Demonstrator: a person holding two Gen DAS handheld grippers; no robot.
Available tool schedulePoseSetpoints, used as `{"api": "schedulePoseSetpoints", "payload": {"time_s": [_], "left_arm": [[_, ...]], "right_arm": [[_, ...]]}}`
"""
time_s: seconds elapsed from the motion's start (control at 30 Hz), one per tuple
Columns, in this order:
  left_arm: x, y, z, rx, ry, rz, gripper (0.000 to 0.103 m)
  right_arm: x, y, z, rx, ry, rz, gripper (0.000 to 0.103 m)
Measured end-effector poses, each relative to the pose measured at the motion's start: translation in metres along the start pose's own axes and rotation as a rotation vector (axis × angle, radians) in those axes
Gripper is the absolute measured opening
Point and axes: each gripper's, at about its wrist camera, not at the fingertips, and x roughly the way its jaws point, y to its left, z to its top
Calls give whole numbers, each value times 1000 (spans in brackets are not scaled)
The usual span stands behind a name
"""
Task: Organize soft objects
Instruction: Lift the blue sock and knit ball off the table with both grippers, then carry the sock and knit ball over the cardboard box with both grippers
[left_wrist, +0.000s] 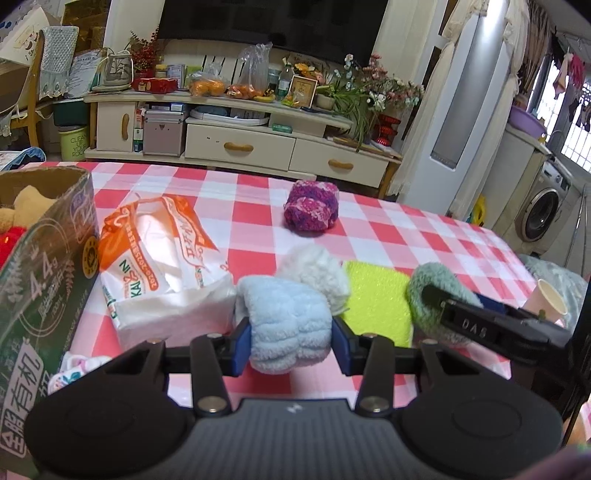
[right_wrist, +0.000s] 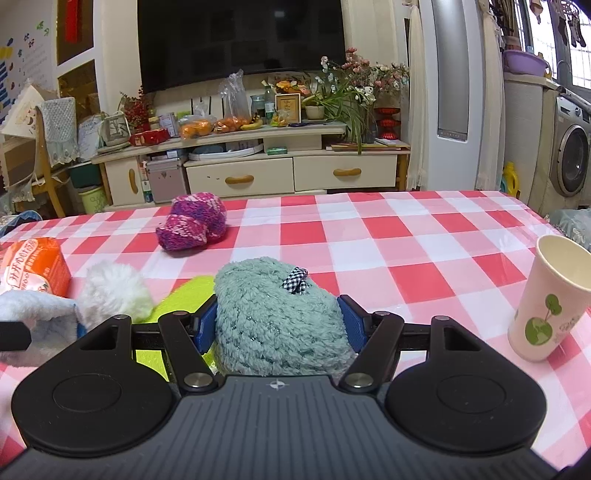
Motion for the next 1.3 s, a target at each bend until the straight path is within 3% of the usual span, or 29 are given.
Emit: {"api": "schedulePoseSetpoints", "payload": {"time_s": [1.03,1.3], "left_arm": [[-49,37,6,-64,-81,-89,42],[-36,37,-4,-70,-9,-123,43]], "right_arm": [[-72,38,-20,-35,-22,78,83],[-73,39,-25,-51,-15,52,83]]}}
